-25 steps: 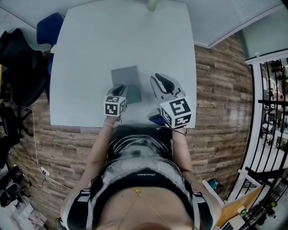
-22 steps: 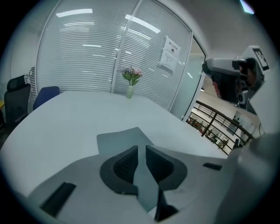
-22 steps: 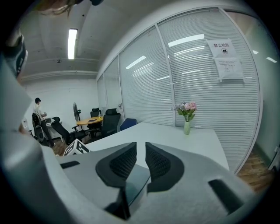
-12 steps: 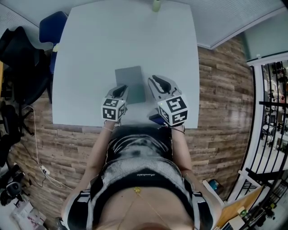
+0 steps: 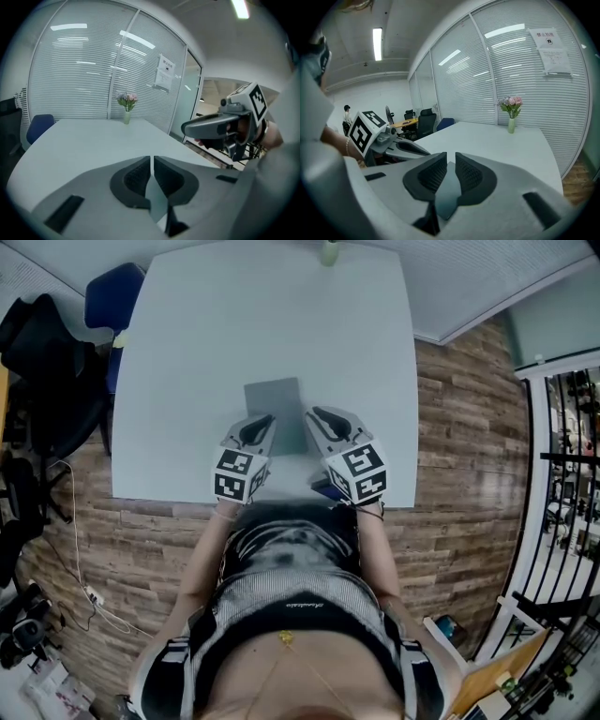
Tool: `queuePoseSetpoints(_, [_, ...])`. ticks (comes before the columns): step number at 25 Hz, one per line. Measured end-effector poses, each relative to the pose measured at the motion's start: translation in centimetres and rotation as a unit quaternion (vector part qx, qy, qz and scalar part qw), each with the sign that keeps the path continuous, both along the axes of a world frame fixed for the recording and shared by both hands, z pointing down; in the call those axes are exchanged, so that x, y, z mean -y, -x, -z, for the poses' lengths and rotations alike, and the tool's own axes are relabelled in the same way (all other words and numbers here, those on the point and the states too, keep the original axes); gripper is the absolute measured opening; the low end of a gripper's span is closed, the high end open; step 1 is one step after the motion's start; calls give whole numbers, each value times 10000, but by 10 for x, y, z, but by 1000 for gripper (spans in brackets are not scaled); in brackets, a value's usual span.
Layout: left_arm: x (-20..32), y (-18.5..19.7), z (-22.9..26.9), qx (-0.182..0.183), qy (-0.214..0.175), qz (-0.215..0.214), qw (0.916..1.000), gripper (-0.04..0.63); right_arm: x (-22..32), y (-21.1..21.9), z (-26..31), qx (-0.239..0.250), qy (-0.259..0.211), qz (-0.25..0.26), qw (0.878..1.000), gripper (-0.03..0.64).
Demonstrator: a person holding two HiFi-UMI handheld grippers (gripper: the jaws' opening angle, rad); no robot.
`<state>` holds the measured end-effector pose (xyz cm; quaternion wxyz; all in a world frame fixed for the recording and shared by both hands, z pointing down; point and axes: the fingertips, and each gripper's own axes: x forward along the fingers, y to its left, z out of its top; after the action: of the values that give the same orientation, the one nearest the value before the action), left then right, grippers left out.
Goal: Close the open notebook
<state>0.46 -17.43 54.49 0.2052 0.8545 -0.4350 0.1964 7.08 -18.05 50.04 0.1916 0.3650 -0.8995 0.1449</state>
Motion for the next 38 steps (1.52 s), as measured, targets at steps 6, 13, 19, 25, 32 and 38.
queuePoseSetpoints(6, [4, -10, 41, -323, -344, -27, 9989, 23, -3, 13, 9, 227, 32, 164, 9996, 34])
queuePoseSetpoints(13, [8, -16, 91, -480, -925, -101, 9945, 21, -3, 26, 39, 518, -196, 394, 9977, 5])
queuePoseSetpoints(19, [11, -20, 130, -663, -1372, -84, 9883, 20, -4, 29, 68, 782, -457, 506, 9946, 5])
queuePoseSetpoints(25, [9, -18, 162, -992, -1671, 12, 9809, 17, -8, 30, 97, 781, -800, 631, 9917, 5])
queuePoseSetpoints(32, [3, -17, 181, -1085, -1867, 4, 9764, 17, -11, 30, 124, 1010, -1194, 648, 9856, 3])
queuePoseSetpoints(38, [-1, -16, 191, -1177, -1947, 39, 9738, 14, -14, 32, 132, 1088, -1288, 694, 9832, 3])
